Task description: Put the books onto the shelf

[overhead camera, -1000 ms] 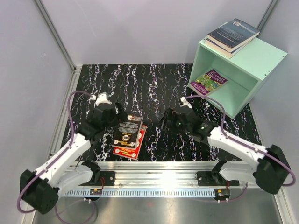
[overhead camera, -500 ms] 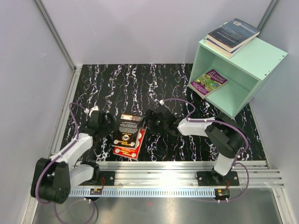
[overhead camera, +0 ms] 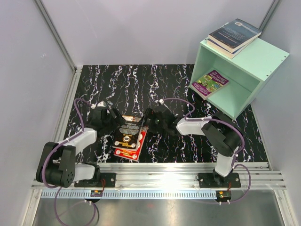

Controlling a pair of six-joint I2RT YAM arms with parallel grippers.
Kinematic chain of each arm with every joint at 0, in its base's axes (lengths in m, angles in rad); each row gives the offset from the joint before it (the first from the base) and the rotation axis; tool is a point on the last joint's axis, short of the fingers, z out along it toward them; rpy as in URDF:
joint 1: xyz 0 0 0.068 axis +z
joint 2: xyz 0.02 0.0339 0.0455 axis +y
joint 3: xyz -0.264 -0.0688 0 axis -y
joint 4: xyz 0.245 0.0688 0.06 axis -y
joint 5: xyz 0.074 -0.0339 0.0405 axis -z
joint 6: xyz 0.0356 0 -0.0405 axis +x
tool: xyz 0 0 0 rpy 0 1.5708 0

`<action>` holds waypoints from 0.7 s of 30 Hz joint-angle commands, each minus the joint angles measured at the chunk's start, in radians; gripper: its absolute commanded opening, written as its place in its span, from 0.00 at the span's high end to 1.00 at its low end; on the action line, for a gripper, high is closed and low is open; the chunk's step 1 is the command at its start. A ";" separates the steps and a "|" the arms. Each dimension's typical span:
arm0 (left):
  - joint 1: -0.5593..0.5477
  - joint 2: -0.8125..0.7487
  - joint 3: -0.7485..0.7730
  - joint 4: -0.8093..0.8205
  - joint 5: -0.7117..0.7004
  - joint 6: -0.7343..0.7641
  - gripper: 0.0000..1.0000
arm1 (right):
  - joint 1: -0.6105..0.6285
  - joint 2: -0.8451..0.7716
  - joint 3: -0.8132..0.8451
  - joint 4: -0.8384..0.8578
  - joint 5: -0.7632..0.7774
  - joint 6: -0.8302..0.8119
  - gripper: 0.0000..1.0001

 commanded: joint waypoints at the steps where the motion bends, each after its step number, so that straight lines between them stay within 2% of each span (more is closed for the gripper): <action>1: 0.005 0.030 -0.004 0.002 0.046 -0.002 0.05 | -0.037 0.034 0.072 -0.074 0.079 -0.062 0.00; 7: 0.004 0.037 -0.001 0.001 0.049 0.000 0.06 | -0.074 0.127 0.179 -0.065 0.038 -0.104 0.00; 10: 0.005 0.051 0.004 0.005 0.054 -0.003 0.07 | -0.069 0.187 0.212 -0.019 -0.025 -0.069 0.02; 18: 0.005 0.073 0.007 0.007 0.063 -0.009 0.08 | -0.010 0.219 0.154 0.098 -0.062 0.031 0.09; 21: 0.005 0.079 0.002 0.033 0.063 -0.008 0.08 | -0.010 0.193 0.104 0.110 -0.048 0.037 0.17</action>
